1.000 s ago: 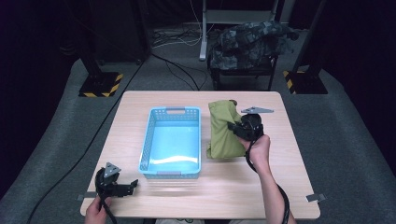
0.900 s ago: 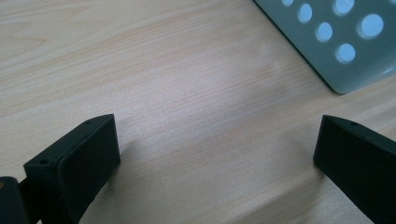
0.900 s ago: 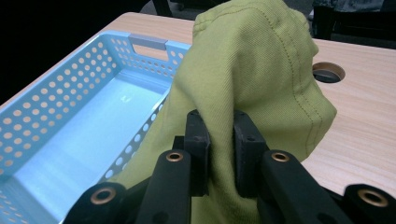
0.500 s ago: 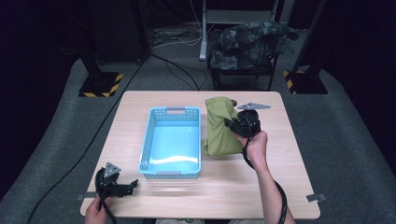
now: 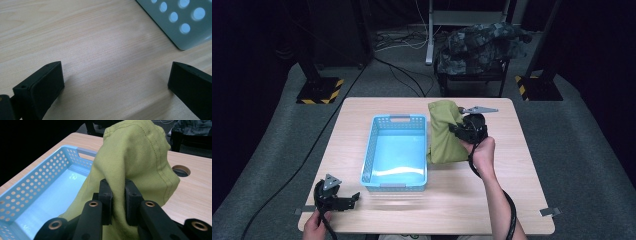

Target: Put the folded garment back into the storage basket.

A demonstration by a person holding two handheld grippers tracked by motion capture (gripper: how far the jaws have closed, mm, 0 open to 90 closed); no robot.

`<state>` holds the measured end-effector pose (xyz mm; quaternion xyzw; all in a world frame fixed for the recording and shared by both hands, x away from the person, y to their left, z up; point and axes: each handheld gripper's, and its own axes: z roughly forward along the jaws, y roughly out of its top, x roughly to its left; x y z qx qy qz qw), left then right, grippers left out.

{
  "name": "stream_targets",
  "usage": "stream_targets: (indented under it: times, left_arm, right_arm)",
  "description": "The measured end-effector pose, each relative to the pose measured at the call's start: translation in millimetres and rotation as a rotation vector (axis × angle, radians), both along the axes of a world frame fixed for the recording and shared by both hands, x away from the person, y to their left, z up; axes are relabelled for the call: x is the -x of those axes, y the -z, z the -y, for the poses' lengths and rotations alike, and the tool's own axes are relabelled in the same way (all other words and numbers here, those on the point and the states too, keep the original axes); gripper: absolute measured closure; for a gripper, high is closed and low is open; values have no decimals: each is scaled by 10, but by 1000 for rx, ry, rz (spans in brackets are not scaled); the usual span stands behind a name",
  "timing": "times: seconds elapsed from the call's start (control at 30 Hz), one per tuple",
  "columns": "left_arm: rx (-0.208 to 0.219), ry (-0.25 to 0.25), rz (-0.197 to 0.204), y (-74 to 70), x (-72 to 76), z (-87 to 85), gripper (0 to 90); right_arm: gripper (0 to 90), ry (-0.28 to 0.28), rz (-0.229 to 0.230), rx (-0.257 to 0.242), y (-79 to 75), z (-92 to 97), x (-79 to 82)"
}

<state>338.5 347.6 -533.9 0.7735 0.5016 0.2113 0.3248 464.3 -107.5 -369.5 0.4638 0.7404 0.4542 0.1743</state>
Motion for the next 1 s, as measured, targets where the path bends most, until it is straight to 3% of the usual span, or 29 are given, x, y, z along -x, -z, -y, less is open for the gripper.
stream_targets:
  times: [1.0]
  left_arm:
    - [-1, 0, 0, 0, 1, 0, 0]
  right_arm:
    - [790, -46, 3, -27, -106, -333, -107]
